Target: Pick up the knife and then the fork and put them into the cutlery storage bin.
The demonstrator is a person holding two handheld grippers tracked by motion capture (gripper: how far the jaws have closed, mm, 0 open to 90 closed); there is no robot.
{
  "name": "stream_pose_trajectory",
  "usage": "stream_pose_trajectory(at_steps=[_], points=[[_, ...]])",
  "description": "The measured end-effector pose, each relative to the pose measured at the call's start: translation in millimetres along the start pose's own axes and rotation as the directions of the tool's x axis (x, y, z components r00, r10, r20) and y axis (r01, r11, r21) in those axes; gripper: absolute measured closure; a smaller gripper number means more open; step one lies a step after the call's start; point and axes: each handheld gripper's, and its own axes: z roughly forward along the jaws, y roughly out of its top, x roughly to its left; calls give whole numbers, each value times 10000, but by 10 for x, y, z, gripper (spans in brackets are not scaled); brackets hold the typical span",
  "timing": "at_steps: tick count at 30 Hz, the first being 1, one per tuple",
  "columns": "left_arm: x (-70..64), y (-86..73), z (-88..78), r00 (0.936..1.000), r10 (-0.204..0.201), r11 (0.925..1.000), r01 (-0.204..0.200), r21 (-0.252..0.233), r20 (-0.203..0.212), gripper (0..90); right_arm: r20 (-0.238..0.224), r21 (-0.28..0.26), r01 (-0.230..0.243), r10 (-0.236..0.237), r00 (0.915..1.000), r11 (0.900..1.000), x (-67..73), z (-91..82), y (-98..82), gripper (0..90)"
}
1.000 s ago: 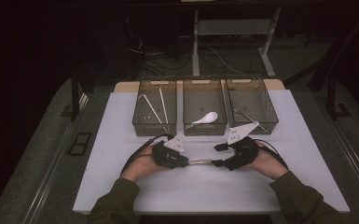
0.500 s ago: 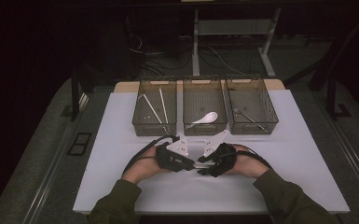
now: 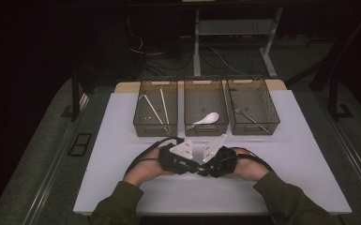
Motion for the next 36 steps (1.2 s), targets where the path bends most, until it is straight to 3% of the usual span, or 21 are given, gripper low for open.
stream_pose_trajectory(at_steps=[5,7,10,13,15,18,19,20,23,24,26,28,29,30,31,32,34,35,36], points=[[23,-13,-88,9986,-402,9976,382,-575,-341,753,196,-148,-196,199,9996,9997,-41,-61,-29,793],[24,-58,-169,9946,-916,9900,857,-1118,-488,691,394,-75,-305,308,9988,9995,-63,-88,-62,795],[1,-125,-278,9845,-1529,9794,1392,-1466,-861,580,621,-46,-644,646,9960,9979,-119,-163,-139,796],[-51,-204,-378,9692,-2184,9606,1929,-1999,-1142,516,929,-139,-823,833,9922,9965,-186,-281,-210,798],[-82,-262,-425,9600,-2448,9538,2132,-2118,-1362,462,1032,-335,-1109,1138,9881,9933,-213,-394,-253,799],[-120,-382,-494,9366,-3154,9285,2713,-2534,-1529,411,1210,-673,-1459,1532,9807,9870,-268,-576,-330,800],[-128,-408,-510,9322,-3239,9256,2769,-2581,-1613,404,1388,-759,-1599,1693,9757,9842,-282,-630,-354,800],[-152,-446,-527,9219,-3425,9186,2882,-2704,-1811,389,1476,-865,-1770,1883,9710,9804,-290,-668,-369,801],[-219,-541,-564,9040,-3773,9026,3104,-2982,-2012,321,1687,-1277,-2228,2426,9553,9664,-364,-833,-455,801],[-239,-572,-571,8956,-3977,8930,3278,-3085,-1995,297,1778,-1313,-2290,2502,9517,9645,-394,-883,-483,801],[-294,-630,-573,8777,-4301,8777,3516,-3257,-2113,259,1987,-1479,-2597,2860,9374,9543,-447,-986,-529,802],[-350,-689,-558,8691,-4415,8768,3650,-3130,-2230,220,2174,-1593,-2862,3163,9234,9448,-503,-1085,-563,803],[-379,-716,-542,8617,-4535,8719,3761,-3136,-2275,198,2334,-1686,-3095,3430,9099,9358,-551,-1158,-583,803],[-397,-736,-528,8600,-4565,8711,3799,-3113,-2279,185,2423,-1749,-3298,3652,8989,9277,-591,-1216,-601,803],[-424,-764,-510,8609,-4491,8787,3772,-2925,-2390,173,2530,-1760,-3416,3778,8907,9232,-626,-1261,-615,803],[-440,-783,-497,8612,-4412,8851,3710,-2811,-2523,149,2821,-1849,-3595,3998,8721,9146,-685,-1330,-640,804],[-455,-811,-479,8560,-4486,8836,3817,-2712,-2569,134,3097,-1961,-3904,4346,8457,8995,-772,-1423,-684,804],[-458,-819,-473,8543,-4501,8834,3835,-2694,-2600,129,3343,-2084,-4138,4622,8214,8862,-832,-1480,-717,805],[-456,-827,-469,8534,-4500,8841,3841,-2661,-2632,122,3439,-2136,-4316,4810,8065,8764,-870,-1511,-739,805]])
